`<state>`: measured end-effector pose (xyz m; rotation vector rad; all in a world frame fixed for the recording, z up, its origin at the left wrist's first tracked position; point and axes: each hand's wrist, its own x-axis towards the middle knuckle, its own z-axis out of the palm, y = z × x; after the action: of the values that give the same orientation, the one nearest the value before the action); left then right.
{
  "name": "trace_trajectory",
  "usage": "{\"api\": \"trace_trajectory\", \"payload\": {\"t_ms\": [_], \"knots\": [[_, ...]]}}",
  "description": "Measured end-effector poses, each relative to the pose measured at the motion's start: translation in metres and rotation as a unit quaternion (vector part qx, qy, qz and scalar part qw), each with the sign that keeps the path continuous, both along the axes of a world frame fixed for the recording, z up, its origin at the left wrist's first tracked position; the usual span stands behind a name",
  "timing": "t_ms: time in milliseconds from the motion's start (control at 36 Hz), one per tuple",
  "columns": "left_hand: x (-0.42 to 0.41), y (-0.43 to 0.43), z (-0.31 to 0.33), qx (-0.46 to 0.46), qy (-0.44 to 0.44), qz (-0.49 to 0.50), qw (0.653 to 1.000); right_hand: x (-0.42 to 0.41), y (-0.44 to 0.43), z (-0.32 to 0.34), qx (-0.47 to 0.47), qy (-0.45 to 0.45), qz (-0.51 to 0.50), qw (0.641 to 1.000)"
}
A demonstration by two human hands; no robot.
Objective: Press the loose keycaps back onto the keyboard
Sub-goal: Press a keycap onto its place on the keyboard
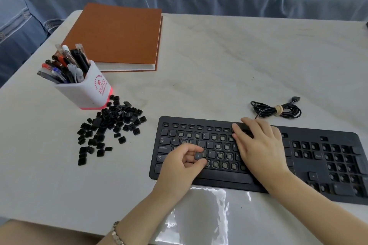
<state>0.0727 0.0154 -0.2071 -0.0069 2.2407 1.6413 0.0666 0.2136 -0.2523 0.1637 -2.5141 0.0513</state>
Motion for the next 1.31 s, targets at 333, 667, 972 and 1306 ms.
{"api": "trace_trajectory", "payload": {"t_ms": [333, 667, 972, 1306], "knots": [[0.002, -0.003, -0.002, -0.007, 0.007, 0.015, 1.000, 0.010, -0.003, -0.009, -0.105, -0.045, -0.029, 0.993], [0.003, -0.002, -0.005, -0.004, 0.006, 0.024, 1.000, 0.001, 0.008, 0.011, -0.040, -0.061, 0.002, 0.997], [0.003, -0.004, -0.001, 0.017, -0.019, 0.018, 1.000, -0.016, 0.012, 0.015, 0.013, -0.050, 0.064, 0.997], [0.005, -0.005, 0.000, 0.028, -0.022, 0.024, 0.999, -0.006, 0.004, 0.018, 0.020, -0.079, 0.049, 0.995]]}}
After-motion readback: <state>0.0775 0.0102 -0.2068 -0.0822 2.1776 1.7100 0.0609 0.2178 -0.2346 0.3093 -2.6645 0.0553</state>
